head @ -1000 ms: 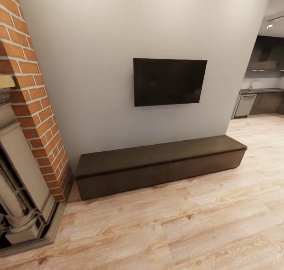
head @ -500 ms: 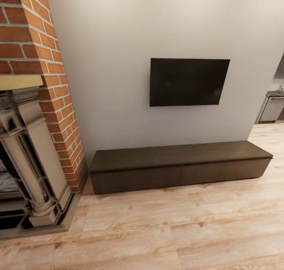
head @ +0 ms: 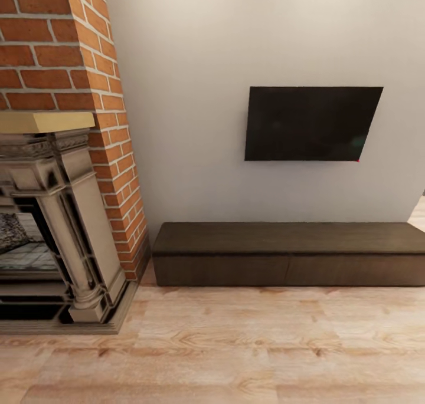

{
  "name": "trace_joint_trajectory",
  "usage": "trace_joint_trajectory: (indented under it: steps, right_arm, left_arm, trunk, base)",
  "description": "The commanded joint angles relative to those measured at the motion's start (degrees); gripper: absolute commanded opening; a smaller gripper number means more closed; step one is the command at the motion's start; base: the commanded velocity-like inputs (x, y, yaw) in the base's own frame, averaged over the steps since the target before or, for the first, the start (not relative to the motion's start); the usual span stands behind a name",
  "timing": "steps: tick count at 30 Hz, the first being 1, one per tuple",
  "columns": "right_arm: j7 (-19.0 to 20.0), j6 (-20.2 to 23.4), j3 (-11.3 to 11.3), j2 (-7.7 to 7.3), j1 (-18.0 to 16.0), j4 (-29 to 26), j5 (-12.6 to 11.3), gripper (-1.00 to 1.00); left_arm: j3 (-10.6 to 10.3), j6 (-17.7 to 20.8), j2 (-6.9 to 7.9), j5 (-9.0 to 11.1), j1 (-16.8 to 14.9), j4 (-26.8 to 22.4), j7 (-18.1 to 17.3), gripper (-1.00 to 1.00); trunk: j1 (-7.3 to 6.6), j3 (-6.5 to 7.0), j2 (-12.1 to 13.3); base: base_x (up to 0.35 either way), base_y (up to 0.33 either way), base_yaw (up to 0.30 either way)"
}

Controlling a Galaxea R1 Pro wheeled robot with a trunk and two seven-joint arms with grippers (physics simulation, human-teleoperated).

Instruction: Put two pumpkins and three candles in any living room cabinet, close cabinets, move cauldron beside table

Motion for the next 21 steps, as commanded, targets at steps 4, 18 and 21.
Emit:
trace_joint_trajectory:
  steps: [4,18,21]
  right_arm:
    - [0.12,-0.60,-0.10,0.00,-0.03,0.05,-0.97,1.00]
    - [0.59,-2.40,0.01,-0.04,-0.03,0.05,-0.53,1.00]
    - [0.56,-4.02,0.03,0.01,-0.03,0.05,-0.64,1.00]
  left_arm:
    - [0.52,-0.29,0.13,0.01,-0.03,0.04,-0.06,1.00]
    - [0.71,-2.54,0.08,-0.05,-0.03,0.12,-0.06,1.00]
    - [0.68,-2.55,0.09,-0.04,-0.03,0.12,-0.06,1.00]
  trunk:
    - [0.02,-0.06,-0.03]
    - [0.02,-0.06,-0.03]
    - [0.02,-0.06,-0.03]
  base:
    - [0.197,0.140,0.027]
    - [0.014,0.009,0.001]
    - [0.039,-0.002,0.000]
